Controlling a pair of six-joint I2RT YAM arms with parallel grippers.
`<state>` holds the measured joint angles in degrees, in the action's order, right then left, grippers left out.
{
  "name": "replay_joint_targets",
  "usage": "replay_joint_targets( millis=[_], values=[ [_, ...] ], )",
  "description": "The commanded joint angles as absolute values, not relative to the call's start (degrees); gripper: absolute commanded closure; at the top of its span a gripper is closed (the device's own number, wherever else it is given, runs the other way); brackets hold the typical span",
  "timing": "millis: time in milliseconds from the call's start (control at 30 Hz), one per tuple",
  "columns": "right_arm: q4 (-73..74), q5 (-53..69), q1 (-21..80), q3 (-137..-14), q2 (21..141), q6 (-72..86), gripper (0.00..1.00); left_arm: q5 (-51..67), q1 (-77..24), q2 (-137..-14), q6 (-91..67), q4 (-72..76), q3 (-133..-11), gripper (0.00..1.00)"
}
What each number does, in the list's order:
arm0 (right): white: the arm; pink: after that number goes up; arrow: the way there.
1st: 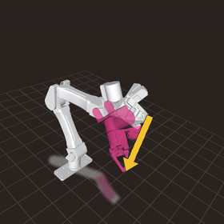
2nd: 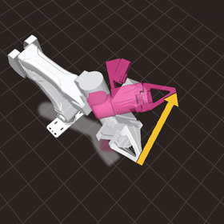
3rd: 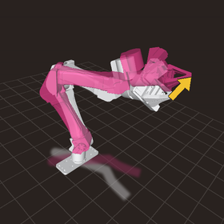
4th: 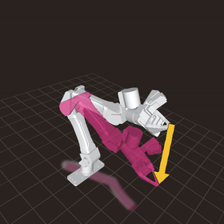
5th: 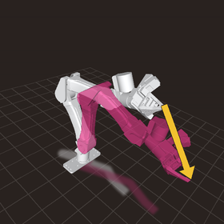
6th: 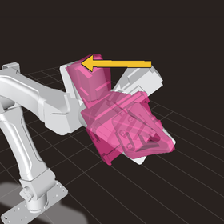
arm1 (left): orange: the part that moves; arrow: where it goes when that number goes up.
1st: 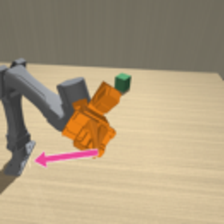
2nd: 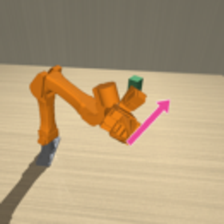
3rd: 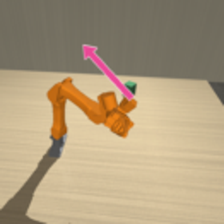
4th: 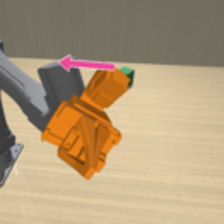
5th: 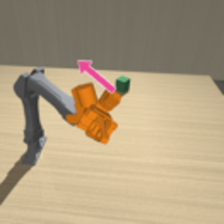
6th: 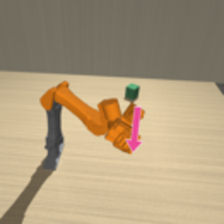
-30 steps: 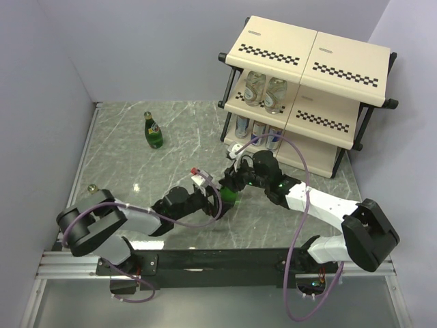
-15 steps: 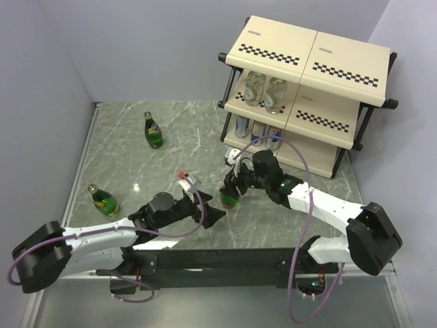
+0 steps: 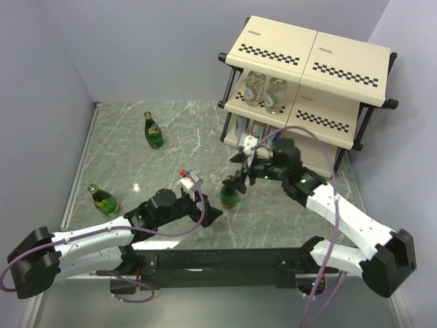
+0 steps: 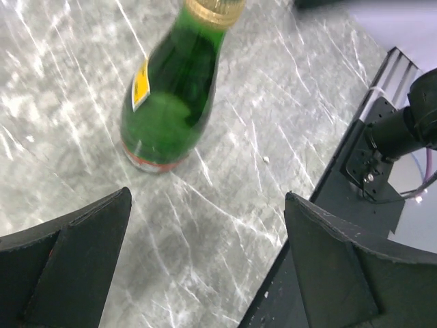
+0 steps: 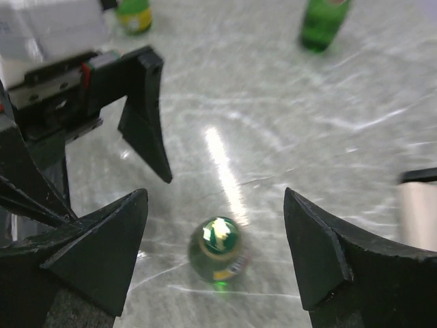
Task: Place and organize the beverage onto the shelf
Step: Place the drink at the center of the board, then pick up the drink from the center of the board.
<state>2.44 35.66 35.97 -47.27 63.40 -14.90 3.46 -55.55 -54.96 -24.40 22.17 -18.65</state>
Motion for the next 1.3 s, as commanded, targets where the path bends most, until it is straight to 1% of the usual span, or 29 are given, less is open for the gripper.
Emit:
replay_joint_targets(
  millis=[0, 67, 167, 267, 300, 367, 400, 500, 667, 767, 933, 1033, 1067, 1200, 1233, 1267],
  values=[
    [6.1, 39.3, 31.2, -52.3, 58.4, -15.4, 0.14, 1.2, -55.5, -53.1, -19.9, 17.9, -24.8, 0.0],
    [9.7, 41.5, 26.7, -52.7, 57.3, -15.5, 0.14, 0.4, -55.2, -54.6, -17.9, 15.7, -28.8, 0.01],
    [15.7, 42.5, 22.6, -51.9, 54.8, -17.7, 0.15, 0.2, -54.1, -58.8, -17.1, 12.0, -34.9, 0.01],
    [22.2, 43.2, 18.6, -50.1, 51.9, -22.8, 0.15, -2.3, -53.2, -63.1, -17.3, 10.5, -39.4, 0.01],
    [24.3, 43.9, 17.2, -49.3, 51.2, -27.4, 0.15, -2.1, -53.0, -64.2, -17.1, 10.4, -40.3, 0.02],
    [28.9, 45.2, 16.6, -48.2, 50.5, -31.9, 0.15, -1.6, -52.8, -67.3, -16.8, 10.3, -42.5, 0.03],
    [29.6, 45.7, 16.1, -46.2, 49.7, -36.0, 0.15, -1.5, -52.8, -68.5, -16.6, 10.3, -43.2, 0.03],
    [28.5, 47.3, 15.6, -42.6, 48.1, -38.6, 0.15, -2.3, -52.8, -72.2, -16.2, 9.7, -46.0, 0.06],
    [27.5, 49.0, 15.6, -43.0, 50.0, -37.3, 0.14, -4.4, -52.7, -77.2, -16.3, 7.6, -50.8, 0.15],
    [28.3, 49.5, 15.6, -43.2, 53.0, -37.7, 0.15, -3.7, -52.8, -78.2, -16.6, 8.0, -51.1, 0.21],
    [26.3, 48.8, 15.7, -42.3, 54.2, -37.0, 0.15, -2.1, -52.8, -79.2, -16.7, 8.3, -51.0, 0.28],
    [23.3, 48.2, 15.7, -41.4, 54.2, -35.2, 0.15, -0.9, -52.8, -79.7, -17.1, 9.1, -50.8, 0.39],
    [22.6, 47.8, 15.6, -40.7, 54.0, -34.5, 0.15, -0.4, -52.8, -80.0, -17.1, 9.1, -51.0, 0.47],
    [20.2, 47.3, 15.7, -39.7, 54.2, -33.8, 0.15, 1.3, -52.8, -81.0, -16.9, 8.1, -51.7, 0.68],
    [20.5, 47.3, 15.7, -39.8, 54.5, -33.9, 0.15, 2.0, -52.8, -81.0, -16.8, 8.0, -51.7, 0.75],
    [20.6, 47.3, 15.7, -39.9, 55.1, -33.9, 0.15, 2.0, -52.9, -80.9, -16.7, 7.7, -51.8, 0.94]
  ],
)
